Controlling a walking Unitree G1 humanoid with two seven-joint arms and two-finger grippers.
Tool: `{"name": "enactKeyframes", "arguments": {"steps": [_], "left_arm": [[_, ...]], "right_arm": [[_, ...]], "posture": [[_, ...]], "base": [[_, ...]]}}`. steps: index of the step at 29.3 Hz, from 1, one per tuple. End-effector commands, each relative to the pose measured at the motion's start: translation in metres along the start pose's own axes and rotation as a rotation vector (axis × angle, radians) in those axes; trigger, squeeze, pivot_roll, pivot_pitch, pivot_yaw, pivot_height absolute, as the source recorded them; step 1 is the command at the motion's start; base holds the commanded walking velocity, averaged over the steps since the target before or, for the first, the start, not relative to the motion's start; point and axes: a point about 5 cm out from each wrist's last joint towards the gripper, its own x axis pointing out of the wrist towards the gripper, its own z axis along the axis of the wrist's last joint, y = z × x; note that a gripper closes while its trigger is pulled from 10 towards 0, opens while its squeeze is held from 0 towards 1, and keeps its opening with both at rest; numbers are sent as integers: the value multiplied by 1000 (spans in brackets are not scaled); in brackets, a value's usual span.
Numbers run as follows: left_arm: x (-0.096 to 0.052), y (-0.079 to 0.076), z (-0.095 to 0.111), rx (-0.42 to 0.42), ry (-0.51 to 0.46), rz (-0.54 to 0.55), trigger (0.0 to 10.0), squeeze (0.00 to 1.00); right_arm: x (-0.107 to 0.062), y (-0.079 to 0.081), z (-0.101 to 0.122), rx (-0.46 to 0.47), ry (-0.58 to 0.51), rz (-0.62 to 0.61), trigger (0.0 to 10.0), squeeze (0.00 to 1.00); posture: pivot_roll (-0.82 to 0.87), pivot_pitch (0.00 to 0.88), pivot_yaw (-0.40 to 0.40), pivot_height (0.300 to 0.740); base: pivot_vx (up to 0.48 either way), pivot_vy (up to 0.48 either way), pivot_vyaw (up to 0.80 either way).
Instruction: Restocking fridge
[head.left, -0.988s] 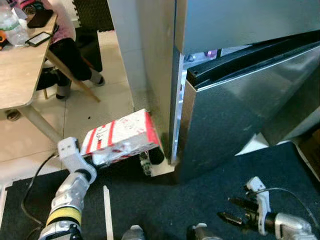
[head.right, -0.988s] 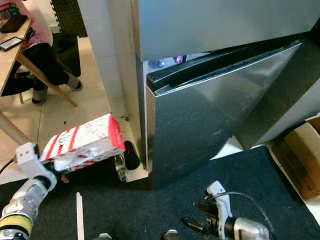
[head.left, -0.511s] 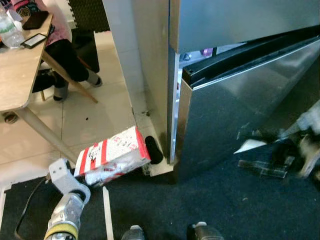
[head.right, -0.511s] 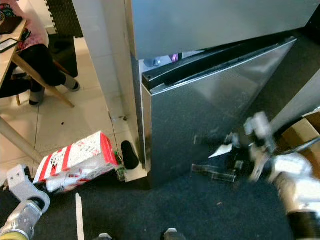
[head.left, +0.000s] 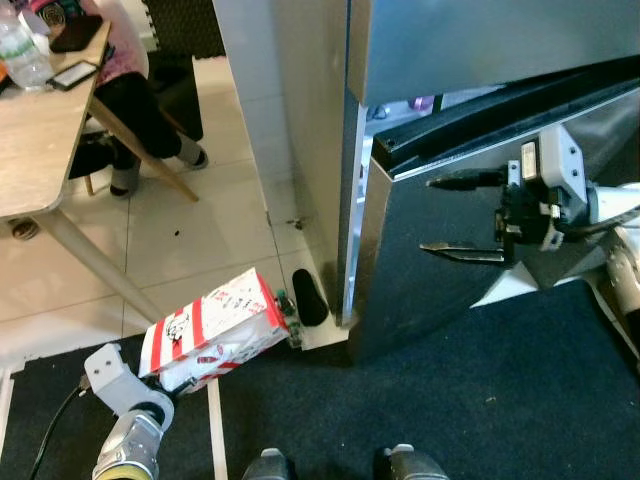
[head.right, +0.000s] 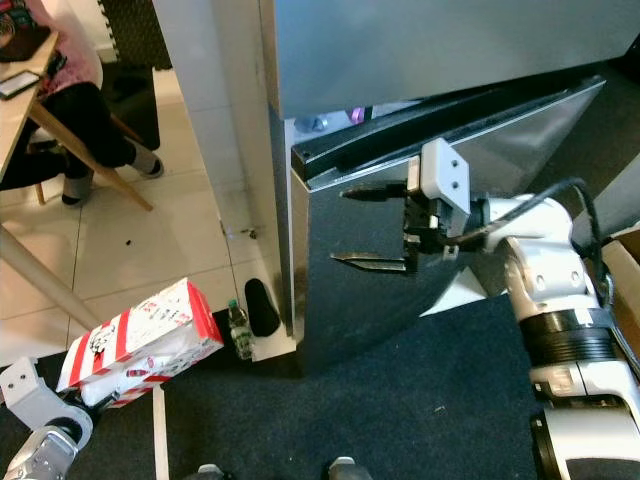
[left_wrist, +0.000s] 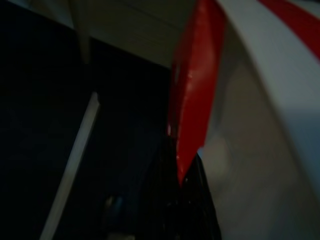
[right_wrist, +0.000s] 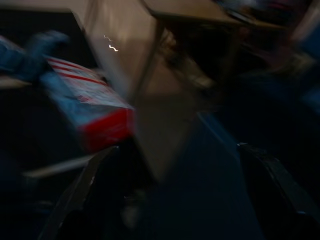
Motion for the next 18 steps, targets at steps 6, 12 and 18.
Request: {"name": "enactKeyframes", "arguments": {"steps": [6, 12, 18], "left_arm": [[-9, 9, -20, 1, 54, 34, 10000, 0], [-14, 14, -30, -3, 78, 53, 10000, 0], [-17, 17, -35, -5, 95, 62, 10000, 0]], "right_arm": [[5, -13, 4, -73, 88, 0, 10000, 0], [3, -19, -1, -140, 272, 76, 10000, 0], [-10, -25, -16, -214, 527, 120, 10000, 0]], "posture": [[-79, 171, -1, 740], [-79, 170, -6, 740], [-78, 170, -10, 740]], "base": [[0, 0, 0], [0, 0, 0], [0, 0, 0]]}}
